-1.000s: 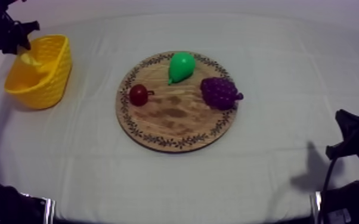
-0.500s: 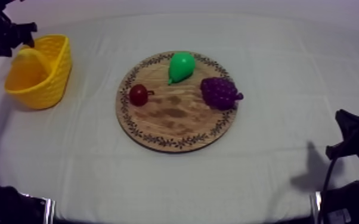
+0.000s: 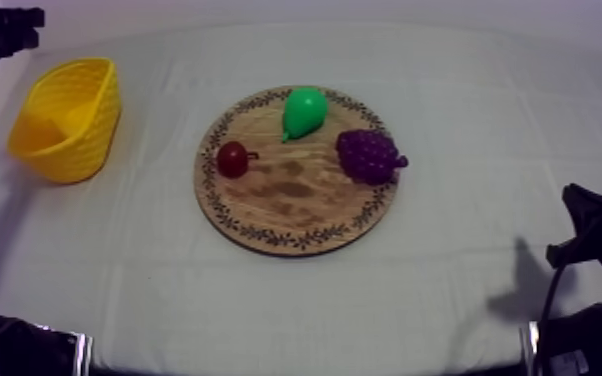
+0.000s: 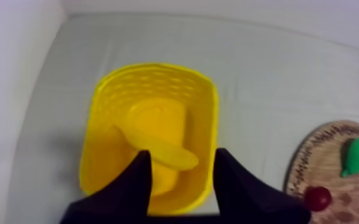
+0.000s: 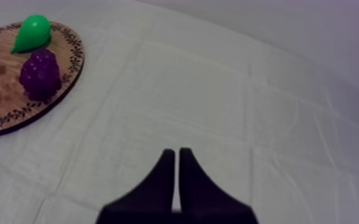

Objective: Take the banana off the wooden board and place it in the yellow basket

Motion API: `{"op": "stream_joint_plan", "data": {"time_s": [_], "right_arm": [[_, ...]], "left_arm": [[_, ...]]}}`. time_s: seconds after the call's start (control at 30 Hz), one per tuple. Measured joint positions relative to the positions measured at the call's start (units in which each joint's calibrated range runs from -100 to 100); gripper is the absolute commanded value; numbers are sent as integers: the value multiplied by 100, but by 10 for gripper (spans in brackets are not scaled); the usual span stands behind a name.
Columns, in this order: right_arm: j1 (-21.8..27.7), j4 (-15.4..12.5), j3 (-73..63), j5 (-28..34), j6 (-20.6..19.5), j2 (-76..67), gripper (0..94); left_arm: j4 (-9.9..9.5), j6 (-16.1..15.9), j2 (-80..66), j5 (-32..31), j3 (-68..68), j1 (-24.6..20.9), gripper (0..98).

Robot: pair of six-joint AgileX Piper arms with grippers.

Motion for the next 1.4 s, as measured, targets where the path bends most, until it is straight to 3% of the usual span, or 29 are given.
{"op": "stream_joint_plan", "data": {"time_s": [0.17, 0.37, 0.63, 0.8, 1.4], "right_arm": [[0, 0, 0, 0, 0, 0, 6], [0, 0, 0, 0, 0, 0, 6], [0, 0, 0, -7, 0, 0, 6], [0, 0, 0, -7, 0, 0, 6], [0, 0, 0, -7, 0, 0, 6]], "left_arm": [[148, 93, -1094, 121, 481, 116, 209], [165, 122, -2476, 83, 1209, 135, 104], [278, 124, -4198, -688, 2587, 145, 20], [283, 247, -5271, -1359, 3836, 117, 4], [409, 541, -7296, -2173, 6875, -117, 1]]}}
